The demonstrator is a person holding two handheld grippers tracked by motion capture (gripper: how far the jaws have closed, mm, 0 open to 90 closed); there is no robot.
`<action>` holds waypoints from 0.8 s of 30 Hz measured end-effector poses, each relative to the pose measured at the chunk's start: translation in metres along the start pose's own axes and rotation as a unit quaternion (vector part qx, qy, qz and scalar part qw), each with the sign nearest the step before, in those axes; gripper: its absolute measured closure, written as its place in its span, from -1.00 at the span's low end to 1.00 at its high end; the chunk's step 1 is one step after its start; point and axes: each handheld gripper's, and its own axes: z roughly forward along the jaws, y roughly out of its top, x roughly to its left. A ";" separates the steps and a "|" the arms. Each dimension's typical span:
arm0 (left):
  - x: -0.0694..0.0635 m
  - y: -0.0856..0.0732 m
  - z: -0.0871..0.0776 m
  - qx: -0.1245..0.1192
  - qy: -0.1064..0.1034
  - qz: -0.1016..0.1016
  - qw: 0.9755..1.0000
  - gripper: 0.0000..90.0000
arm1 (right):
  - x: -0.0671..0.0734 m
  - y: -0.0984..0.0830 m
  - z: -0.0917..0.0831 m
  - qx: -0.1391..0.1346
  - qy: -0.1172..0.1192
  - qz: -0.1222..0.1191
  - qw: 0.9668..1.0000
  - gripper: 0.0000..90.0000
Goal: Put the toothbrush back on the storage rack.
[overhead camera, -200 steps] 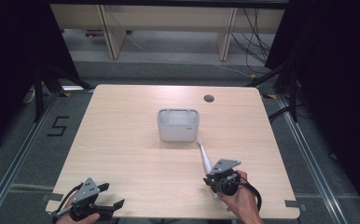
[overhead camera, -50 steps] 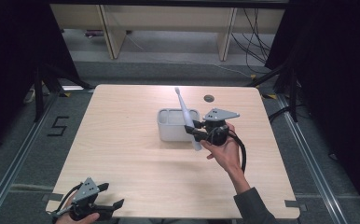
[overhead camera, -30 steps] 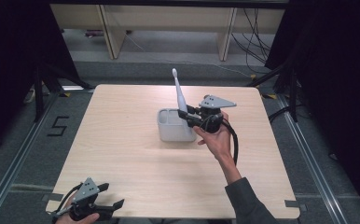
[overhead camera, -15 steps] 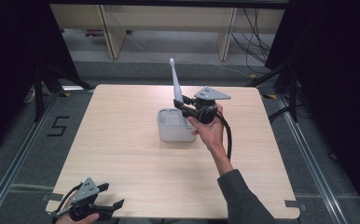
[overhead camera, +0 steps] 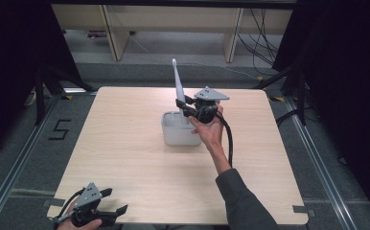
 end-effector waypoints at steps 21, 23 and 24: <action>0.000 0.000 0.000 -0.001 -0.004 0.002 1.000 -0.67 | -0.001 -0.027 0.016 0.020 -0.007 -0.005 1.000 0.48; 0.000 0.000 0.000 -0.002 -0.004 0.002 1.000 -0.67 | 0.000 -0.029 0.016 0.028 -0.011 -0.002 1.000 0.48; 0.000 0.000 0.000 -0.001 -0.004 0.002 1.000 -0.67 | 0.000 -0.029 0.017 0.027 -0.011 -0.004 1.000 0.48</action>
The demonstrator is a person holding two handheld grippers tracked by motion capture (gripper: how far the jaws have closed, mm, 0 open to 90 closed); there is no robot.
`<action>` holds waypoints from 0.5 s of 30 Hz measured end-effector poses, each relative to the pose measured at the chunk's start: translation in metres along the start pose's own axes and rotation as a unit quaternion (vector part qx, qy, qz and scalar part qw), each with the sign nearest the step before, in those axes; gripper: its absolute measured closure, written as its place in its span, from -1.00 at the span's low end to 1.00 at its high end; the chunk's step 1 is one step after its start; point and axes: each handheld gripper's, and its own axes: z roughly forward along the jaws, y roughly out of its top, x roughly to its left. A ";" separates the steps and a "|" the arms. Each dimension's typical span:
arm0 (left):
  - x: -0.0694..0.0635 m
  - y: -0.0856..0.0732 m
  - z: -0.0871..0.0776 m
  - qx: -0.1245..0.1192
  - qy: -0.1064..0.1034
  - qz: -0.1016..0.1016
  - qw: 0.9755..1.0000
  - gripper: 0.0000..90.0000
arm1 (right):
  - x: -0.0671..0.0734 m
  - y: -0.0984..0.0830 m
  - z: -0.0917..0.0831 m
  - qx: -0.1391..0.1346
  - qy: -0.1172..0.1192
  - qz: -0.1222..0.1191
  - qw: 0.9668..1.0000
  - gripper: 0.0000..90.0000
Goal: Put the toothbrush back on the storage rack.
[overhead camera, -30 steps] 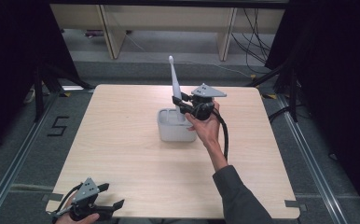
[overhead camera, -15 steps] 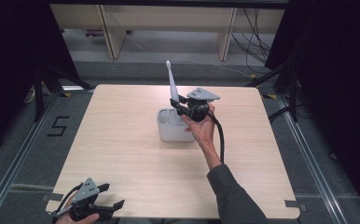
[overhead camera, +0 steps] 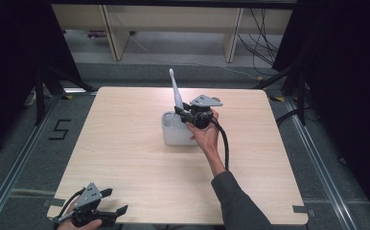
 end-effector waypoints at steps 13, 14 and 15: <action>0.000 0.000 0.000 0.000 0.001 0.000 1.000 -0.67 | 0.001 -0.005 0.001 0.029 -0.001 -0.013 0.999 0.48; 0.000 0.000 0.000 0.001 0.001 0.000 1.000 -0.67 | 0.001 -0.006 0.001 0.028 -0.004 -0.016 0.999 0.48; 0.000 0.000 0.000 0.000 0.000 0.000 1.000 -0.67 | 0.002 -0.006 0.001 0.030 -0.002 -0.014 0.999 0.48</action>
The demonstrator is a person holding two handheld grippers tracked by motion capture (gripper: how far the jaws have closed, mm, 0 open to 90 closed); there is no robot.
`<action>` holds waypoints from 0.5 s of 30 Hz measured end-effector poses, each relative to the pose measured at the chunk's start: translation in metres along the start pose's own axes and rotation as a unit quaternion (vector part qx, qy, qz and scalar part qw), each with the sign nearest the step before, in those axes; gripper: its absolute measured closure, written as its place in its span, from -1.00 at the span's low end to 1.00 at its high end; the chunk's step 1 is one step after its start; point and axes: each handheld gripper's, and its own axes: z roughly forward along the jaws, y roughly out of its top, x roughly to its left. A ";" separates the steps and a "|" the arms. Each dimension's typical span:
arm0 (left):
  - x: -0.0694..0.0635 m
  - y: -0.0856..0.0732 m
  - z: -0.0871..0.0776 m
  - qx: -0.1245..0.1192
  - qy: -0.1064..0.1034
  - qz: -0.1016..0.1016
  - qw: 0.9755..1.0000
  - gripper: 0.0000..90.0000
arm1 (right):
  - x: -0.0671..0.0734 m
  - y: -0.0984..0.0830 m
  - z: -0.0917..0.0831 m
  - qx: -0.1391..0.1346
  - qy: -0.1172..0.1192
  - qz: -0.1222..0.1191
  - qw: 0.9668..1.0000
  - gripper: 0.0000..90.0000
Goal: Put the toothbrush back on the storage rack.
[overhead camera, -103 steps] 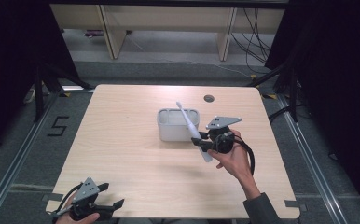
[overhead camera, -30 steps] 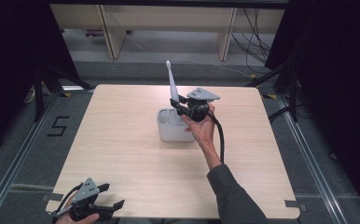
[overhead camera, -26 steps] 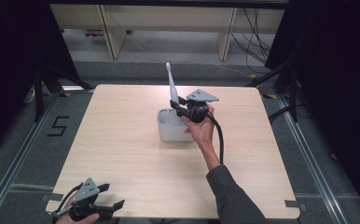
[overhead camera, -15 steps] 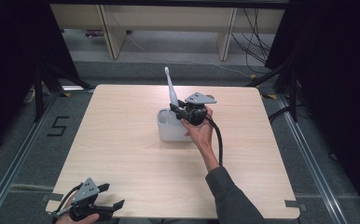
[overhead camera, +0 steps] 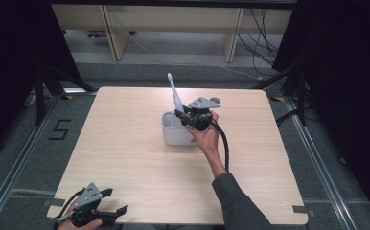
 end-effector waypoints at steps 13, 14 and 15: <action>0.000 0.000 -0.001 0.004 0.004 0.000 1.000 -0.67 | 0.001 -0.002 0.001 0.012 0.004 0.001 1.000 0.48; 0.000 0.000 -0.001 0.004 0.004 0.000 1.000 -0.67 | 0.000 -0.002 0.001 0.013 0.005 -0.007 1.000 0.48; 0.000 0.000 0.000 0.004 0.004 0.000 1.000 -0.67 | 0.000 -0.002 0.001 0.016 0.003 -0.006 1.000 0.48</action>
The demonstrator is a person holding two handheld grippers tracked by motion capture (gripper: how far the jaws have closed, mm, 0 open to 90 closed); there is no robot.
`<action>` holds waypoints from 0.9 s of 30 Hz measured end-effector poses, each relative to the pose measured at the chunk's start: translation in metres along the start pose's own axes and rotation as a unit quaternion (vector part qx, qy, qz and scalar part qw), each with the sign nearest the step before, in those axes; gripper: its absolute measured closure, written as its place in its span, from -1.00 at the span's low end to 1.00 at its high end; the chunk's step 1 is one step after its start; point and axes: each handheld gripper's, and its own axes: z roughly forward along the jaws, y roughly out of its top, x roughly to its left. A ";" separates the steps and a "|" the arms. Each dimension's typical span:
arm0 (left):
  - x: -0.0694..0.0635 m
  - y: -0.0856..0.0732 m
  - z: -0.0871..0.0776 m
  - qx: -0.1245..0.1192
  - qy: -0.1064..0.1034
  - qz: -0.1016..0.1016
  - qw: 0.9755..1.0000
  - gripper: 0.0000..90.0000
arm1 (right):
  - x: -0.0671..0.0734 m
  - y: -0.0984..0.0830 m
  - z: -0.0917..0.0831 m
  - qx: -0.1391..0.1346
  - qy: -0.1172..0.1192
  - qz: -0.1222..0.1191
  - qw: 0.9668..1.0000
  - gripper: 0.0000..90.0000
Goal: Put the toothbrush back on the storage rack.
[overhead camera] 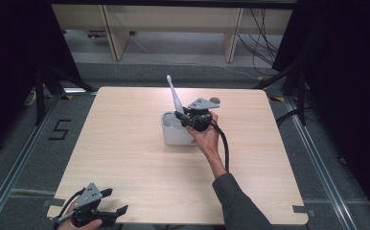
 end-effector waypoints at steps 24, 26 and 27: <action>0.000 0.000 0.001 -0.002 -0.003 -0.001 1.000 -0.67 | -0.002 -0.008 0.001 0.020 -0.002 0.015 1.000 0.47; 0.000 0.000 0.001 -0.001 -0.003 -0.001 1.000 -0.67 | -0.001 -0.008 0.001 0.024 -0.007 0.014 1.000 0.48; 0.000 0.000 0.001 -0.002 -0.004 -0.001 1.000 -0.67 | -0.002 -0.008 0.002 0.022 -0.003 0.007 1.000 0.48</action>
